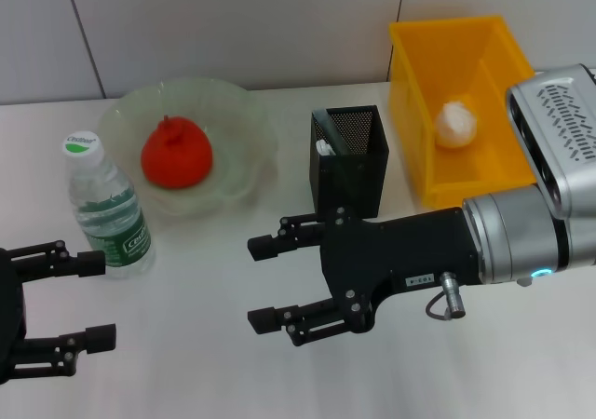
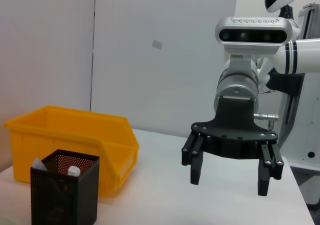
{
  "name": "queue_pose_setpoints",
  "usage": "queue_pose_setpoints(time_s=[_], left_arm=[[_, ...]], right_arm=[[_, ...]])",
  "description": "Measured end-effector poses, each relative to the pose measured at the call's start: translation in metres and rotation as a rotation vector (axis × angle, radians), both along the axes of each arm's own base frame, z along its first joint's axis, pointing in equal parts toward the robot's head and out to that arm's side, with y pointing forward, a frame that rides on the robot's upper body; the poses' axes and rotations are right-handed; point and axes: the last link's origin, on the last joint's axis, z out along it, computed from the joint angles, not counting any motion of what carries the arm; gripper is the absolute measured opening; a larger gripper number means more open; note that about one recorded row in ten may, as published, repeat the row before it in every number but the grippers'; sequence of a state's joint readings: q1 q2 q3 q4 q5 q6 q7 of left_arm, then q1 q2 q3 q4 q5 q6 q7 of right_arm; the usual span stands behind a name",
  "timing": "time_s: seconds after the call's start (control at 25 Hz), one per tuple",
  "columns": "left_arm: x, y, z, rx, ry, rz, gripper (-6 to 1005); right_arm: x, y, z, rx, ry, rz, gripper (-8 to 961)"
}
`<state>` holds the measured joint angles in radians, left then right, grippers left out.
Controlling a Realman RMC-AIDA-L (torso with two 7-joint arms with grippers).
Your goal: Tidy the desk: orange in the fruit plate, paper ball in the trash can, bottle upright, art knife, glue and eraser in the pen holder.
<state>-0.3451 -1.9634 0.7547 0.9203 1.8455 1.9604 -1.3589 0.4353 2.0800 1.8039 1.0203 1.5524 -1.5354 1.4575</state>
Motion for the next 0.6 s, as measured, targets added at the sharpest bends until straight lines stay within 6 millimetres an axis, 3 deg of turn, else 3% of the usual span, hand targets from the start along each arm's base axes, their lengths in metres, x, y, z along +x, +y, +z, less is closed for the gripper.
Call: queue_pose_setpoints(time_s=[0.6], left_arm=[[0.008,0.006,-0.004,0.002,-0.003,-0.028,785]], right_arm=[[0.011,-0.002,0.004,0.007,-0.001,-0.038,733]])
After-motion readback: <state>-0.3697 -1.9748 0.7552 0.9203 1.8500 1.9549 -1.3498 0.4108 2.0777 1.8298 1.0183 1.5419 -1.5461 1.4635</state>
